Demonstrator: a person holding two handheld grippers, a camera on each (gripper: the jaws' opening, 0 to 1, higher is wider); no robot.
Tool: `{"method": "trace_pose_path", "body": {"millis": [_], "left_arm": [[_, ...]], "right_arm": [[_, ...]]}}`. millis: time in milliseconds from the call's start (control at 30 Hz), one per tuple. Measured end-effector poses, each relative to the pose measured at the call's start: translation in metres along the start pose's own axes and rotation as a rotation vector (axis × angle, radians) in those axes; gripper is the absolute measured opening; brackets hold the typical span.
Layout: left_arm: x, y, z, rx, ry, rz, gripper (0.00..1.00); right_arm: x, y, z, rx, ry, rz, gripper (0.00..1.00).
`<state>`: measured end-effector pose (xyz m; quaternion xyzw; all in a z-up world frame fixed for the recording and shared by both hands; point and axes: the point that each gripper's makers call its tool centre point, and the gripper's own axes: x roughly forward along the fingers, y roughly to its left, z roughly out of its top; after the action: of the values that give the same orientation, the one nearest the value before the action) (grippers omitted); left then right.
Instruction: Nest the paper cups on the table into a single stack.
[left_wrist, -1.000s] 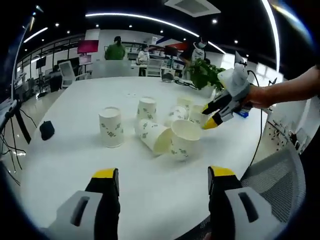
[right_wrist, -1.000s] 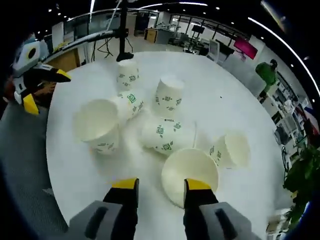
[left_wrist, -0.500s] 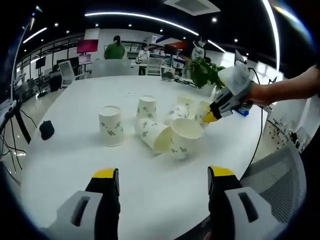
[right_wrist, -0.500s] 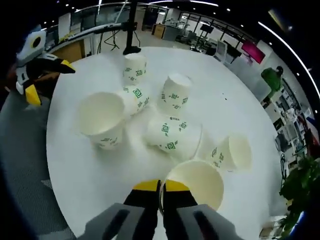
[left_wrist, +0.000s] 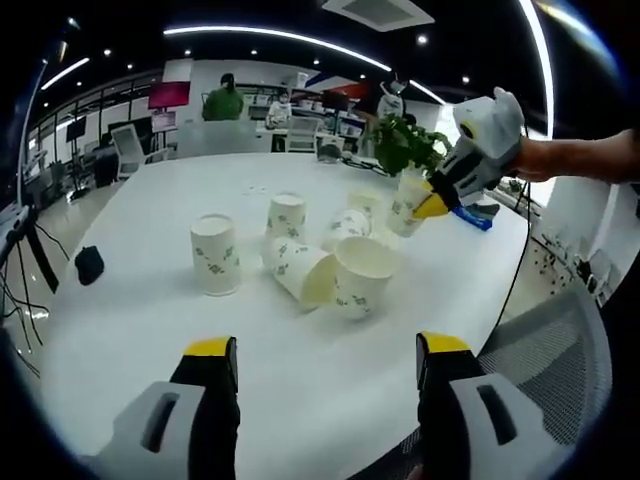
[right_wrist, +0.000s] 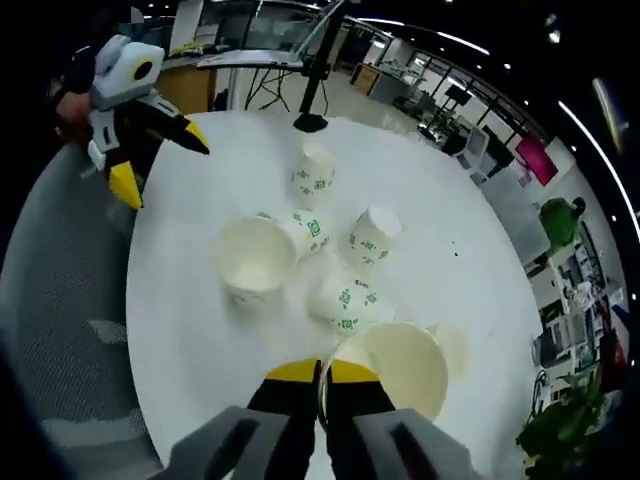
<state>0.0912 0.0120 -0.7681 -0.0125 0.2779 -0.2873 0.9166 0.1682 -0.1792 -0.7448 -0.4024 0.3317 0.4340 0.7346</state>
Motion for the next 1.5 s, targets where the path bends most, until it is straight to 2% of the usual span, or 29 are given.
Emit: {"method": "trace_pose_path", "body": {"millis": [100, 300, 467, 633, 900, 1067, 1300, 1500], "left_arm": [[0.0, -0.001, 0.0, 0.003, -0.003, -0.004, 0.71], [-0.001, -0.003, 0.003, 0.001, -0.015, -0.012, 0.71], [-0.001, -0.004, 0.004, 0.006, -0.017, -0.015, 0.71], [-0.002, -0.005, 0.005, 0.004, -0.021, -0.015, 0.71], [-0.003, -0.004, 0.005, -0.005, -0.027, -0.015, 0.71], [-0.002, -0.004, 0.004, -0.011, -0.024, -0.021, 0.71], [-0.001, -0.004, 0.003, -0.009, -0.019, -0.025, 0.71], [0.0, -0.002, 0.002, -0.013, -0.018, -0.023, 0.71]], "right_arm": [[-0.005, 0.002, 0.02, 0.015, -0.046, 0.028, 0.0], [-0.014, 0.011, 0.053, -0.033, -0.087, 0.055, 0.0], [-0.013, 0.024, 0.071, -0.081, -0.1, 0.092, 0.0], [-0.008, 0.047, 0.088, -0.139, -0.104, 0.135, 0.0], [0.01, 0.069, 0.096, -0.177, -0.089, 0.177, 0.0], [0.025, 0.075, 0.092, -0.157, -0.073, 0.193, 0.0], [0.035, 0.078, 0.088, -0.156, -0.059, 0.194, 0.0], [0.035, 0.078, 0.085, -0.146, -0.052, 0.199, 0.0]]}}
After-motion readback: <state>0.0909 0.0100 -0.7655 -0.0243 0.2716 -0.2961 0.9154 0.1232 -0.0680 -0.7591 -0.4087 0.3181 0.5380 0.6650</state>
